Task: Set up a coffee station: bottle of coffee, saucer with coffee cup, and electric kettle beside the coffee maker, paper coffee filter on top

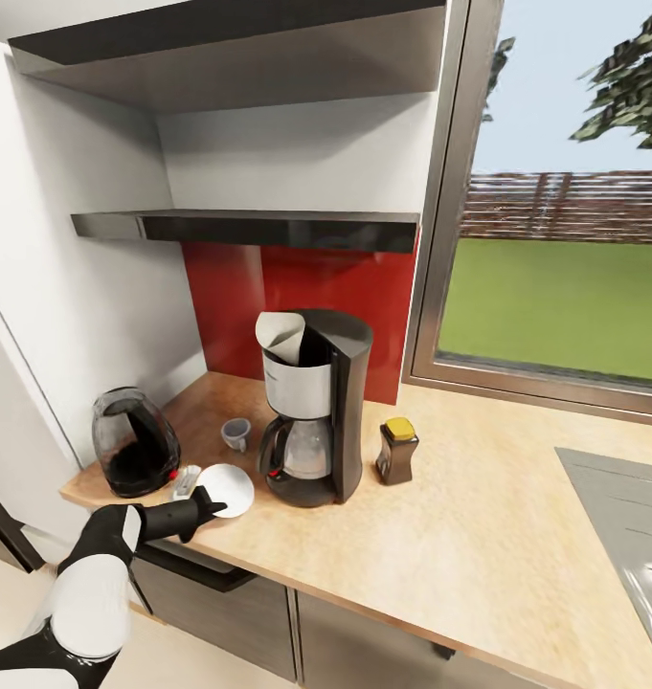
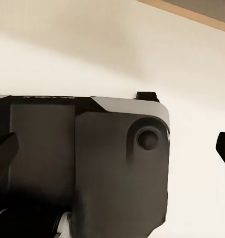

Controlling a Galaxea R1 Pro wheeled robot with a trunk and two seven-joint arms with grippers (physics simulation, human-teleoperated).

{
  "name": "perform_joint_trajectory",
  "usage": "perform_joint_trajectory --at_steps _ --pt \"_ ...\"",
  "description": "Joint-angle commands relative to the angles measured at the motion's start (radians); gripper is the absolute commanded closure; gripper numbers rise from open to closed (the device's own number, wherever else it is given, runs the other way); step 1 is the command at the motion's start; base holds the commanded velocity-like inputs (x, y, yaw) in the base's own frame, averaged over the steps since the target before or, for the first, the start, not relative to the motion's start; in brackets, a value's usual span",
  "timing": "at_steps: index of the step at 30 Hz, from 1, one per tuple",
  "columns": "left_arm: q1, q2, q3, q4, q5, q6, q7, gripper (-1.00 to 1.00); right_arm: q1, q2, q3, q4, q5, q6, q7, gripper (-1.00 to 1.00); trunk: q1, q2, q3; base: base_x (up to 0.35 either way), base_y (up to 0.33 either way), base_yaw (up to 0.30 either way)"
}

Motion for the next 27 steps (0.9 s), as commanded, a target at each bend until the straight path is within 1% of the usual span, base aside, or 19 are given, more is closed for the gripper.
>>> perform_joint_trajectory --at_steps 1,5,6,17,27 --pt "-0.002 -0.008 0.008 -0.002 -0.011 0.004 -0.008 1.0 -0.001 0.0 0.008 0.001 -0.008 -0.003 -0.002 -1.0 0.001 -0.002 -0.002 0.0 0.0 0.0" --pt "-0.002 -0.009 0.011 -0.004 -0.013 0.004 -0.008 1.0 -0.001 0.0 0.008 0.001 -0.008 -0.002 -0.002 -1.0 0.001 -0.002 -0.002 0.0 0.0 0.0" --pt "-0.002 -0.008 0.011 -0.004 -0.013 0.004 -0.008 -1.0 -0.001 0.0 0.008 0.001 -0.008 -0.003 -0.002 -1.0 0.001 -0.002 -0.002 0.0 0.0 0.0" --pt "-0.002 -0.01 0.009 -0.005 -0.013 0.004 -0.007 -1.0 0.001 0.0 0.008 0.001 -0.008 -0.003 -0.002 -1.0 0.001 -0.002 -0.002 -0.006 0.002 0.0" --pt "-0.002 -0.008 0.009 -0.004 -0.013 0.005 -0.007 -1.0 0.003 0.0 0.008 0.001 -0.008 -0.002 -0.002 -1.0 0.001 -0.002 -0.002 -0.26 0.151 0.0"
